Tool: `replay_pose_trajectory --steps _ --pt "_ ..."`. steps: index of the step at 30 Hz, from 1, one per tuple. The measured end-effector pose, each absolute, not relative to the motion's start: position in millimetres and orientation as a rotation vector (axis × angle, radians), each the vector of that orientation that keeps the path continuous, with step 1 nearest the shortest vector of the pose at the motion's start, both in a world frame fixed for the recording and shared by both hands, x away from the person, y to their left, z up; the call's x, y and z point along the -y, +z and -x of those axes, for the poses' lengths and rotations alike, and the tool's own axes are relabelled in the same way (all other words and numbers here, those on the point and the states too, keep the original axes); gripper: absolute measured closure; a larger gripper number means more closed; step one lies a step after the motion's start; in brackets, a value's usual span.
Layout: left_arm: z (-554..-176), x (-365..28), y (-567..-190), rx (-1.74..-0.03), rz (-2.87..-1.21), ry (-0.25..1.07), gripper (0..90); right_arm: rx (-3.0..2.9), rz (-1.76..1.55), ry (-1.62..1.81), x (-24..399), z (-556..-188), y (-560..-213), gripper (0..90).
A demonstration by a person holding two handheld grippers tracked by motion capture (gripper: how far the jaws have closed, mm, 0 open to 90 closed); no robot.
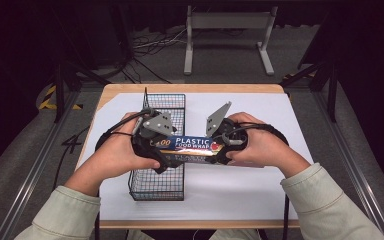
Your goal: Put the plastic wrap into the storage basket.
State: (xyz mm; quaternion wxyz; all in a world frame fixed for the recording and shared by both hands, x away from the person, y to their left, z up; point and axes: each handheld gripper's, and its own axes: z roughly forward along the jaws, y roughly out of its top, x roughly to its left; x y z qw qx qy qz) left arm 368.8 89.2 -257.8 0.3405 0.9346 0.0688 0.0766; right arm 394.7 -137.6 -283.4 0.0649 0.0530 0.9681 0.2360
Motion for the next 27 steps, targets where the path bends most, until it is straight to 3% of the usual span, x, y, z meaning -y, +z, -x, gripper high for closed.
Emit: replay_pose_trajectory --steps 12,27 --pt "-375.8 -71.8 -267.8 -0.234 -2.542 0.217 9.1 -2.928 -0.124 0.693 131.8 -392.4 -284.4 40.5" --pt "-386.2 -32.0 -276.6 -0.135 -2.602 0.161 8.9 -2.925 -0.098 0.697 142.5 -387.7 -279.5 40.5"
